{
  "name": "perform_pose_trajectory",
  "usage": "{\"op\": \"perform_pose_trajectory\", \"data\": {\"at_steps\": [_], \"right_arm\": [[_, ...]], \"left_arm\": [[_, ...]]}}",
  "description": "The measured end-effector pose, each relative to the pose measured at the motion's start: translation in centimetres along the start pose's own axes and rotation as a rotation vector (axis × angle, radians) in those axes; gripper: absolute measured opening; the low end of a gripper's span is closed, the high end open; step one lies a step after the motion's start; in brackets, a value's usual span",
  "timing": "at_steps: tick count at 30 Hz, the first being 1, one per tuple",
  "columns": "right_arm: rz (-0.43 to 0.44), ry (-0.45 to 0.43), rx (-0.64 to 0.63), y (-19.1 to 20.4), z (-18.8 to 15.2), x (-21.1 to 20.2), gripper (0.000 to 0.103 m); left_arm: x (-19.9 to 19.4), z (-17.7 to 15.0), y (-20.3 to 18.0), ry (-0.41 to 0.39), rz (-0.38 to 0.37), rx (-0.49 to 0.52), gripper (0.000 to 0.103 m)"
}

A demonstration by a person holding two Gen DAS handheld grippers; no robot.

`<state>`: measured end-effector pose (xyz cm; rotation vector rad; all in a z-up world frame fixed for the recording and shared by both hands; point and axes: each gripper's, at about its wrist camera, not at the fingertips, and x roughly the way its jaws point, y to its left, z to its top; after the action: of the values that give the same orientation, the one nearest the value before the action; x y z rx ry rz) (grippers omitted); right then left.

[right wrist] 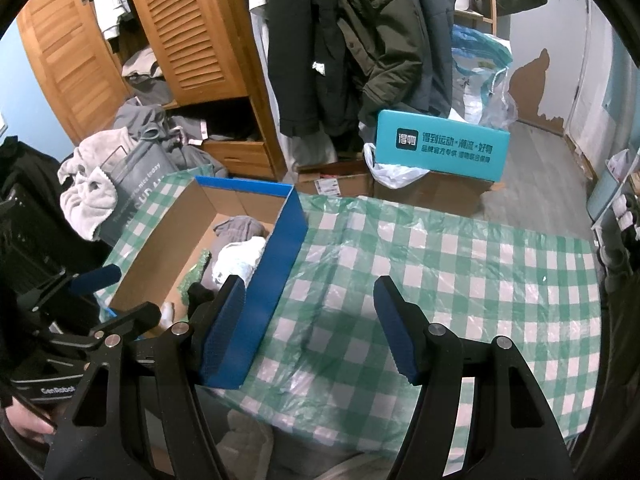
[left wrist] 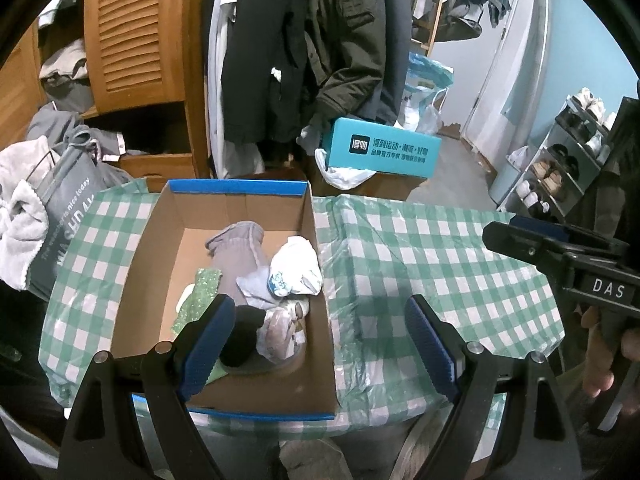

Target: Organize soft objects

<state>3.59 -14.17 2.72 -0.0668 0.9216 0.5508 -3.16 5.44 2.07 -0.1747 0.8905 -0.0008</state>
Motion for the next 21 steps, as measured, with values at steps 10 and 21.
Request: {"op": "perform_pose_trajectory", "data": {"at_steps": [10, 21], "right_arm": [[0.003, 0.0, 0.002, -0.11, 0.01, 0.01, 0.066], [0.004, 0.001, 0.003, -0.09, 0.1, 0.06, 0.066]], "left_arm": [[-0.61, 0.17, -0.48, -0.016, -0.004, 0.019, 0.088], [-0.69, 0.53, -0.63, -0.008, -0.025, 0.02, 0.088]]}}
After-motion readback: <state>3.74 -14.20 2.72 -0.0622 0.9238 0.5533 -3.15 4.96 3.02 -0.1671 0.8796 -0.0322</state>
